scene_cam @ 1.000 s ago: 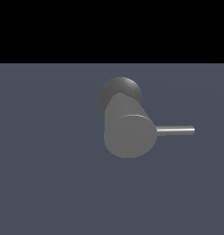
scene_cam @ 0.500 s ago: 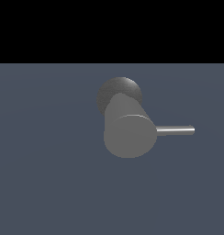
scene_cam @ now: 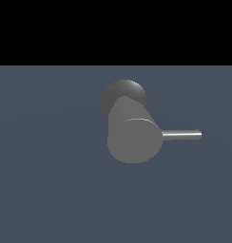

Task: Turn on the faucet by rotating a designated handle.

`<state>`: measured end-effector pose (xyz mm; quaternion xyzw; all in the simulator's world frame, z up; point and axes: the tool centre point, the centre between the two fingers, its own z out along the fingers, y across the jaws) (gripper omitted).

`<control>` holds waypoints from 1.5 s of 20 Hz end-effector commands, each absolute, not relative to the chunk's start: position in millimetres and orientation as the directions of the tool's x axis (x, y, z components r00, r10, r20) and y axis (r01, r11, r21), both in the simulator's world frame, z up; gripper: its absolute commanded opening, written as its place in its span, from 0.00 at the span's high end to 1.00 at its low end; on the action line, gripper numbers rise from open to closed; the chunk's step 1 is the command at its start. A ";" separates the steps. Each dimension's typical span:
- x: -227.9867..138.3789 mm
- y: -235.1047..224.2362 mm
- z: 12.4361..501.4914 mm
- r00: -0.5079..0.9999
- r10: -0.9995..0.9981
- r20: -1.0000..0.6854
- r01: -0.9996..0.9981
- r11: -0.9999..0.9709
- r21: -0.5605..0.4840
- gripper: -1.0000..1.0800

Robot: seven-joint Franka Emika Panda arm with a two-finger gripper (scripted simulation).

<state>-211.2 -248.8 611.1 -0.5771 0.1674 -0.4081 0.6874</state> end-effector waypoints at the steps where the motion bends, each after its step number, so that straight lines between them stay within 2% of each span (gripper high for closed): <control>1: -206.7 -273.4 596.1 0.584 -0.796 0.161 0.380 0.092 -0.920 1.00; 10: -182.9 -344.5 510.2 0.497 -0.848 -0.184 0.380 0.404 -0.832 1.00; 17: -158.6 -370.0 413.9 0.426 -0.771 -0.473 0.335 0.620 -0.710 1.00; 23: -137.8 -363.3 319.0 0.349 -0.628 -0.695 0.265 0.778 -0.570 1.00; 30: -120.4 -319.5 206.9 0.230 -0.399 -0.888 0.156 0.915 -0.371 1.00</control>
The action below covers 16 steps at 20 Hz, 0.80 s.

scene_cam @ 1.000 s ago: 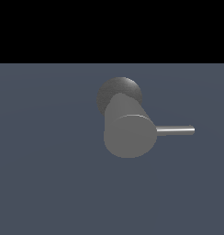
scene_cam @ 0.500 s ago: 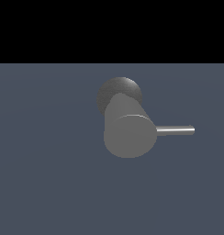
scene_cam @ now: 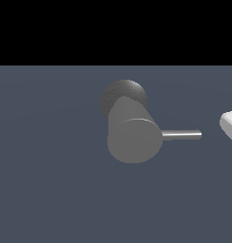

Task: Turn on the faucet by rotating a designated handle.

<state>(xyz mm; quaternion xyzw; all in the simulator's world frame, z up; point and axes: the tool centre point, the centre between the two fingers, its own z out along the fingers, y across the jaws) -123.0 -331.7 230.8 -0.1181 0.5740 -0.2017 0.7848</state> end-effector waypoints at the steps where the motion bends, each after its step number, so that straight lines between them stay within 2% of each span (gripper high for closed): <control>1: -119.0 -311.2 193.0 0.212 -0.367 -0.906 0.140 0.929 -0.343 1.00; 8: -116.4 -256.7 121.9 0.103 -0.187 -0.977 0.051 0.982 -0.182 1.00; 16: -119.0 -218.8 85.2 0.032 -0.084 -0.996 -0.003 0.996 -0.084 1.00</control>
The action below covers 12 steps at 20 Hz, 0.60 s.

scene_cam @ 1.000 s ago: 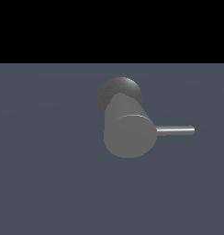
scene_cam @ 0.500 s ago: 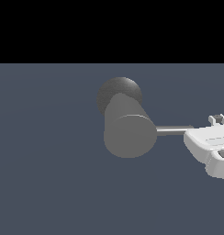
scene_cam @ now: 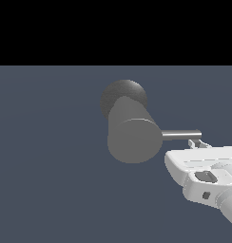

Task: Turn on the faucet by rotating a designated handle.

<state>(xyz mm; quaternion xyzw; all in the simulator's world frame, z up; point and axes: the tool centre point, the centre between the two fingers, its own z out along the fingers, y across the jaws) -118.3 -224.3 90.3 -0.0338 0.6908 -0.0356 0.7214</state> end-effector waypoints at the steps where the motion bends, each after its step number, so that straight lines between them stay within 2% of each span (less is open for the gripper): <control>1: -119.2 -216.6 83.3 0.028 -0.078 -0.997 -0.006 0.997 -0.078 1.00; 12: -119.4 -210.7 80.6 0.017 -0.054 -0.998 -0.018 0.998 -0.055 1.00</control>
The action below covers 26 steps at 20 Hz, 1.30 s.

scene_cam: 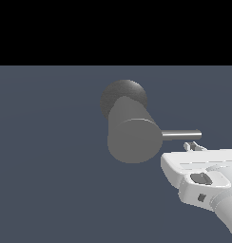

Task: Turn on the faucet by rotating a designated handle.

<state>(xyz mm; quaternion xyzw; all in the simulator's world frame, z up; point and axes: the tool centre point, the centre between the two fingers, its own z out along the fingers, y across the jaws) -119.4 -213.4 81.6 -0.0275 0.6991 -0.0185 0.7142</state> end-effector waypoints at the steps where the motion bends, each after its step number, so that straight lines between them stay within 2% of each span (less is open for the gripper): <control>1: -119.4 -208.0 79.7 0.013 -0.043 -0.999 -0.023 0.999 -0.043 1.00; 10: -119.6 -201.8 78.0 0.001 -0.017 -1.000 -0.037 0.999 -0.017 1.00; 26: -119.5 -206.3 134.1 0.001 -0.015 -1.000 -0.037 0.999 -0.015 1.00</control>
